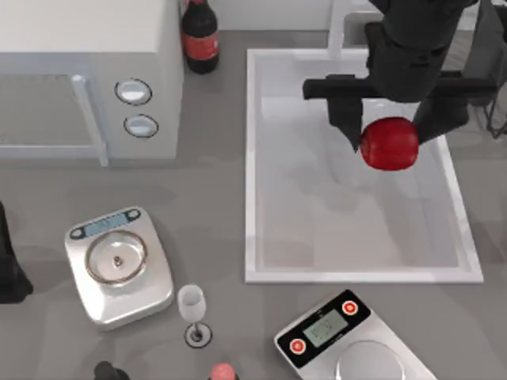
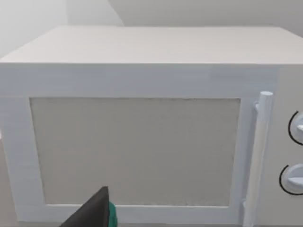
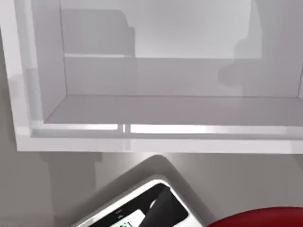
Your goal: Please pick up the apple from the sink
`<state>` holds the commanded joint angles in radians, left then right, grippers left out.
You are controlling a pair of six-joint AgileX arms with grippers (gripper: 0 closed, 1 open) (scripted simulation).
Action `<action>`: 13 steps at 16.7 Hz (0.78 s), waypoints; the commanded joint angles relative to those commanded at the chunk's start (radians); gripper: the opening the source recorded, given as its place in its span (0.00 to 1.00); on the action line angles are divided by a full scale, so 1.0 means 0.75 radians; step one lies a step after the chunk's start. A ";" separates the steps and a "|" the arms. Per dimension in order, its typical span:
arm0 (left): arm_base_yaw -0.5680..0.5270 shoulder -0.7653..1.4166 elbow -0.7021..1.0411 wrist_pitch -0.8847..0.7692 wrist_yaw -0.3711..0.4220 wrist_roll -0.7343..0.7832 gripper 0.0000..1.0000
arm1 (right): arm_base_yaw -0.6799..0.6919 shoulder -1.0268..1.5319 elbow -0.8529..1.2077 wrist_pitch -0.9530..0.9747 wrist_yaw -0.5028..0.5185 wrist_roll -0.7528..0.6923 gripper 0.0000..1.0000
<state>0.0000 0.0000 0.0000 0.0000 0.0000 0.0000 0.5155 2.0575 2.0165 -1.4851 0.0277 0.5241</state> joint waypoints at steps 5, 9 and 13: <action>0.000 0.000 0.000 0.000 0.000 0.000 1.00 | -0.014 -0.015 -0.022 0.009 -0.002 -0.017 0.00; 0.000 0.000 0.000 0.000 0.000 0.000 1.00 | -0.187 -0.177 -0.223 0.048 -0.010 -0.190 0.00; 0.000 0.000 0.000 0.000 0.000 0.000 1.00 | -0.451 -0.422 -0.578 0.103 -0.023 -0.453 0.00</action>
<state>0.0000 0.0000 0.0000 0.0000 0.0000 0.0000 0.1772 1.7413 1.5827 -1.4080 0.0102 0.1841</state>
